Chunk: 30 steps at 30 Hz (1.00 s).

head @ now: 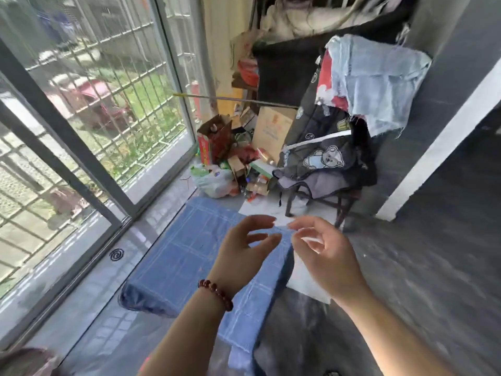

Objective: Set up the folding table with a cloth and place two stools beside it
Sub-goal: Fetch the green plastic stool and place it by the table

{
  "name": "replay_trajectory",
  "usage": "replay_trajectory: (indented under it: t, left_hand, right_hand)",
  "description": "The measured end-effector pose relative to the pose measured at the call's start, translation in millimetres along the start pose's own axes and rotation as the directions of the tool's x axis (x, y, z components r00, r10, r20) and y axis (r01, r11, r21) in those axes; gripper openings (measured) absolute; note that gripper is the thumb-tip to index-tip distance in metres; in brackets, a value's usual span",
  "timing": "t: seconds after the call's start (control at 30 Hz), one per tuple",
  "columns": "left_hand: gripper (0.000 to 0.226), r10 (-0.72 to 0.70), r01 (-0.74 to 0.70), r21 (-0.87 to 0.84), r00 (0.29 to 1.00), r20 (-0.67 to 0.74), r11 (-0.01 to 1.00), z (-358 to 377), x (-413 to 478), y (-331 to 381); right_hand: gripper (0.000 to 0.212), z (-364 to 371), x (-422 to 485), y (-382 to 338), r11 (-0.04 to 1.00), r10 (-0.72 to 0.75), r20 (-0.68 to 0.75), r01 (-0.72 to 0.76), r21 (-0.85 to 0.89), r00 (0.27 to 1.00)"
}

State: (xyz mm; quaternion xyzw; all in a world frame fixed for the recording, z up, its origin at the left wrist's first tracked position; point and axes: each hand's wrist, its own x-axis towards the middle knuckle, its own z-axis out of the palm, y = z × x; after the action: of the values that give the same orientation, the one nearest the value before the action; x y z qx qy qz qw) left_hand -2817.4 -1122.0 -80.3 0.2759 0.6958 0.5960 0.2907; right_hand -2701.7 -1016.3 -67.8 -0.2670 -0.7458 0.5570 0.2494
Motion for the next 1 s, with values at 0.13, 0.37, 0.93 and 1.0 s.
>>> replay_trajectory:
  t: [0.13, 0.37, 0.93, 1.0]
  left_hand:
    - [0.022, -0.010, 0.012, -0.019, 0.996, 0.089, 1.000, 87, 34, 16]
    - [0.021, -0.001, 0.004, -0.014, 0.969, 0.245, 1.000, 225, 88, 39]
    - [0.022, 0.068, -0.119, 0.086, 0.892, 0.447, 0.989, 405, 256, 75]
    - [0.021, 0.061, -0.116, 0.085, 0.875, 0.481, 0.990, 425, 287, 83]
  right_hand:
    - [0.021, -85, 19, 19, 1.000, -0.007, -0.053, 0.007, 0.005, 0.999]
    - [0.013, -221, 45, 61, 0.999, 0.035, -0.203, -0.026, 0.045, 0.979]
    - [0.015, -383, 161, 138, 0.993, 0.104, -0.414, -0.067, 0.102, 0.904]
    - [0.017, -400, 187, 143, 0.992, 0.110, -0.441, -0.069, 0.110, 0.891]
